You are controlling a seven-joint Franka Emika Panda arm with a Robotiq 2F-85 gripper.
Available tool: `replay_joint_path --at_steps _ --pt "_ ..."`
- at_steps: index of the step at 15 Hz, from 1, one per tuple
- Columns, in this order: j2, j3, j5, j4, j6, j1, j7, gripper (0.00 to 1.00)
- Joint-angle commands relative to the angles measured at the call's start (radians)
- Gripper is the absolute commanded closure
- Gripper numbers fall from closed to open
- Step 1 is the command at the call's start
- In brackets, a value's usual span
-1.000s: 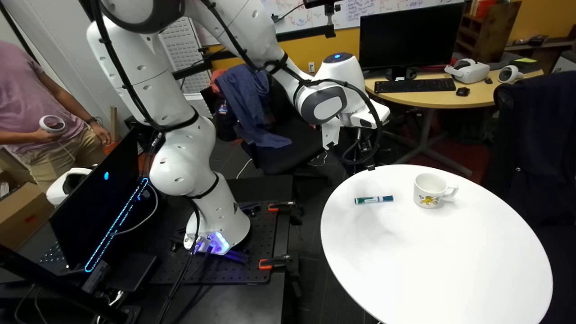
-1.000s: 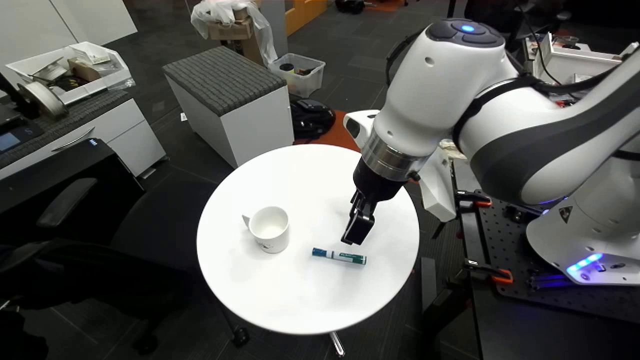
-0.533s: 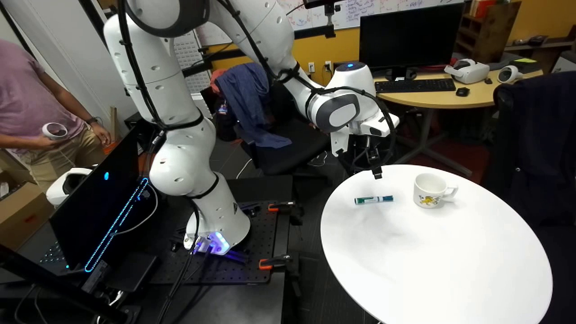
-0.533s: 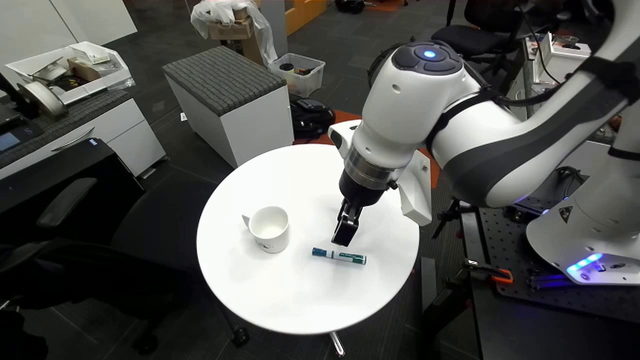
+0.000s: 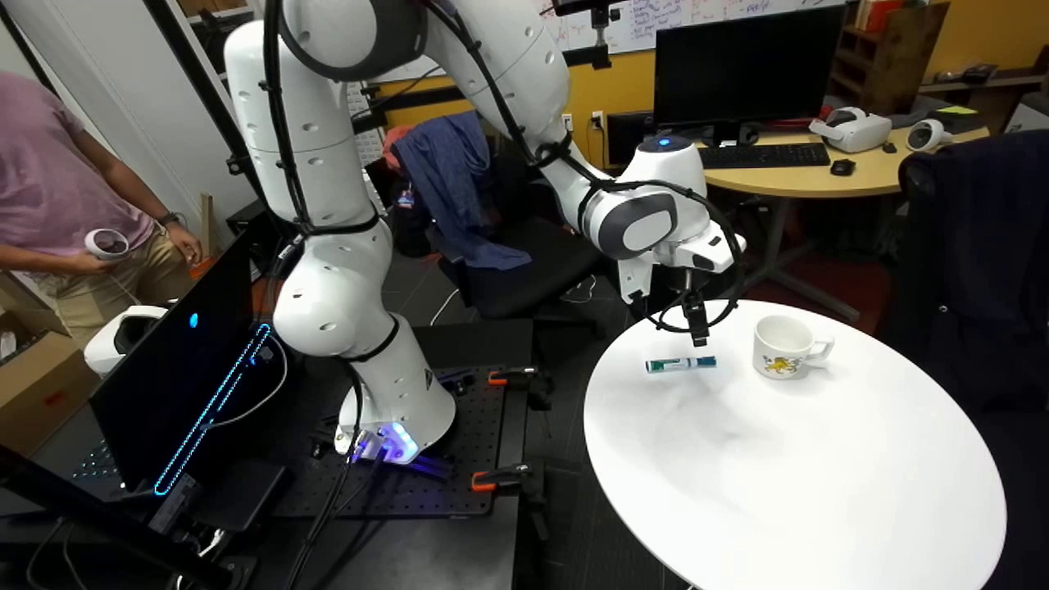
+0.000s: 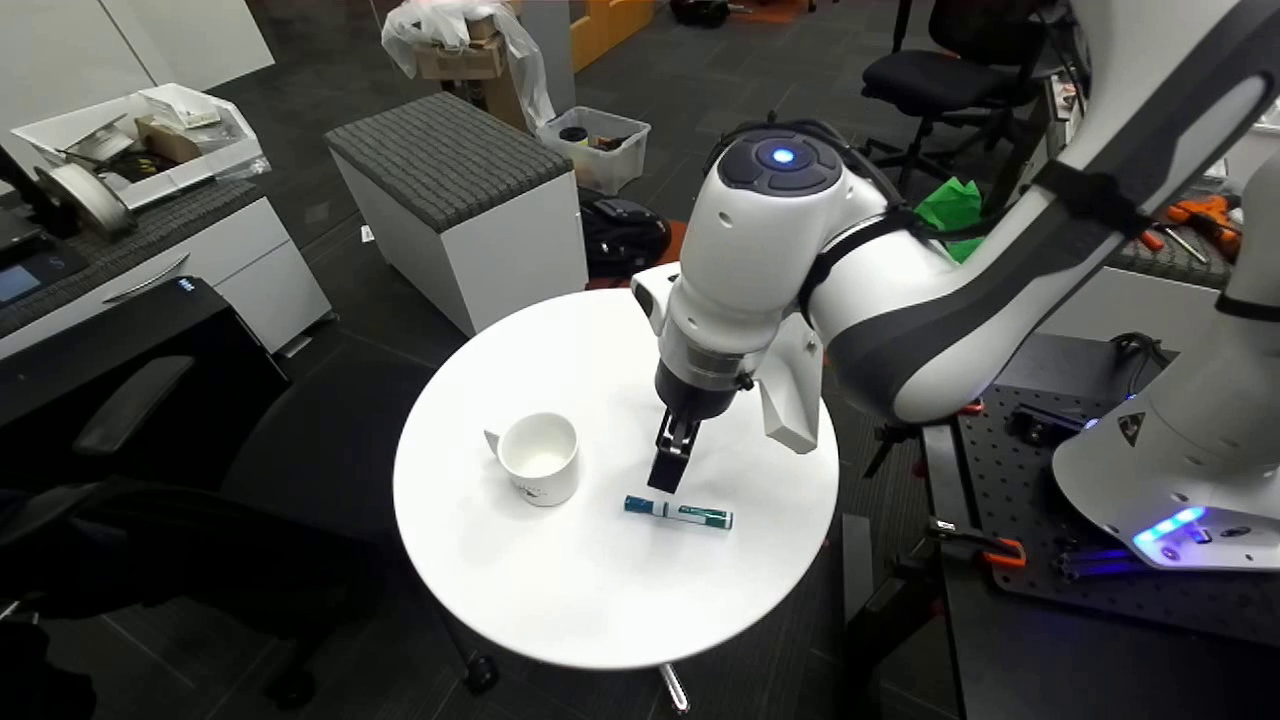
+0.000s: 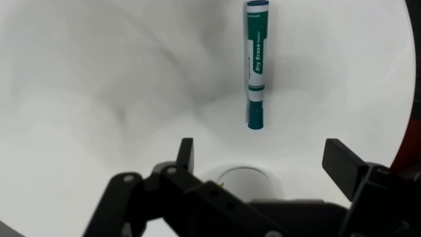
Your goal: Move the marker to the right.
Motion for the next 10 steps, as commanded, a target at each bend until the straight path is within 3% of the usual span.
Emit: replay_joint_path --at_steps 1,10 --pt "0.063 -0.046 0.032 0.056 -0.032 0.057 -0.013 0.0" --pt "0.166 -0.086 0.084 0.113 -0.06 0.121 -0.027 0.0"
